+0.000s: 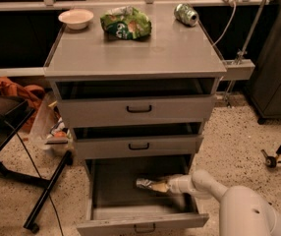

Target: Place redbull can into bottom drawer

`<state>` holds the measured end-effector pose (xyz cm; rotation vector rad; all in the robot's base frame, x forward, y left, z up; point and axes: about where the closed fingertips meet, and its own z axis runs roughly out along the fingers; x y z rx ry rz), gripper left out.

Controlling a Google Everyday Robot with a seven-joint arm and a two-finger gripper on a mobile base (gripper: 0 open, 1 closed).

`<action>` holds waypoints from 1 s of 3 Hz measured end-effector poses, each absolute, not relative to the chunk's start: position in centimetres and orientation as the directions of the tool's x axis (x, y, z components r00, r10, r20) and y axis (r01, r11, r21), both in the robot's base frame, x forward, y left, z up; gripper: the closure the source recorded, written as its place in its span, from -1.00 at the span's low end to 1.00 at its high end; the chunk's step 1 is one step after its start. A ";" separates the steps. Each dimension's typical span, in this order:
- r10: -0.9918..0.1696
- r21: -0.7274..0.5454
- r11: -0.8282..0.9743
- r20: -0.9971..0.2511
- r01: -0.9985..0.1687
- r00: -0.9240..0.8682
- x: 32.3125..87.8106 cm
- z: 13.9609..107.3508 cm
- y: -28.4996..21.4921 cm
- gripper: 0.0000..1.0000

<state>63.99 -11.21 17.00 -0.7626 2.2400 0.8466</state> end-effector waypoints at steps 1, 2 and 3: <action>-0.357 0.294 0.638 -0.707 -0.712 -0.611 64.7 15.7 -10.8 1.00; -0.418 0.244 0.634 -0.690 -0.734 -0.591 65.0 14.7 -10.3 0.62; -0.461 0.217 0.626 -0.672 -0.749 -0.580 65.1 13.9 -9.9 0.15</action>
Offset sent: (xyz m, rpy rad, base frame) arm 0.0169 0.0089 -0.0330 -0.2161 -0.0695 0.0806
